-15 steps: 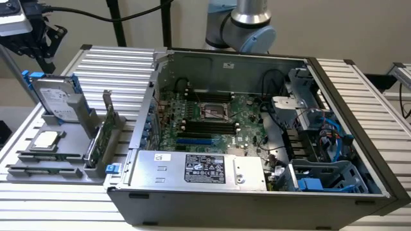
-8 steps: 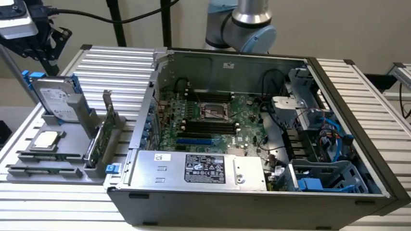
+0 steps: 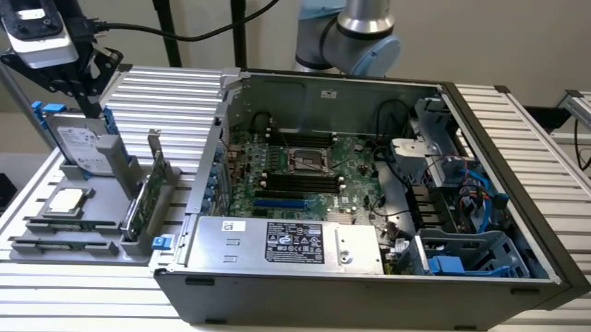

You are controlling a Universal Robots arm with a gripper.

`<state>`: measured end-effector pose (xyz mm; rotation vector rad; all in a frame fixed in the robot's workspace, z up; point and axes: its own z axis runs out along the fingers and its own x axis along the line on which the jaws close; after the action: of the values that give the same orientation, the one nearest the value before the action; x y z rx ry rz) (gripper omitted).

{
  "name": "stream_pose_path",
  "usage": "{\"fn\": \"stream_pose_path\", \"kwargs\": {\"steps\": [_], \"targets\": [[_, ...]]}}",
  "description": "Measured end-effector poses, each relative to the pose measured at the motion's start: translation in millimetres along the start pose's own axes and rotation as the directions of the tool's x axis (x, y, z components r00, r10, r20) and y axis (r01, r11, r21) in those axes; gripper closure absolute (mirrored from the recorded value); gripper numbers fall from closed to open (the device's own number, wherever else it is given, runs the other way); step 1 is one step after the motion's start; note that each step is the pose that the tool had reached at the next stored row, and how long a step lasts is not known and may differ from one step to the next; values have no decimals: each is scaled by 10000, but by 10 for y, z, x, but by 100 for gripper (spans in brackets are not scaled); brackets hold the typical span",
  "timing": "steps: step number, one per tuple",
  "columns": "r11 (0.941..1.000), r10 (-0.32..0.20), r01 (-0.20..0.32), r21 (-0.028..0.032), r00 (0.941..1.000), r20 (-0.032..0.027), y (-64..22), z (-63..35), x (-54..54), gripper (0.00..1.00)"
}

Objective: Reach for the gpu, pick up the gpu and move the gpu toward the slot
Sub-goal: 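Reach for the gpu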

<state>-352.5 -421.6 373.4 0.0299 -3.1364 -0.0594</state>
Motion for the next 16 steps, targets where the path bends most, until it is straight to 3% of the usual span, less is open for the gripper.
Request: {"fn": "stream_pose_path", "kwargs": {"steps": [11, 16], "targets": [[10000, 0, 0, 33, 10000, -3, -229, 15, -328, 89], [10000, 1, -1, 44, 10000, -10, -286, 27, -407, 89]]}}
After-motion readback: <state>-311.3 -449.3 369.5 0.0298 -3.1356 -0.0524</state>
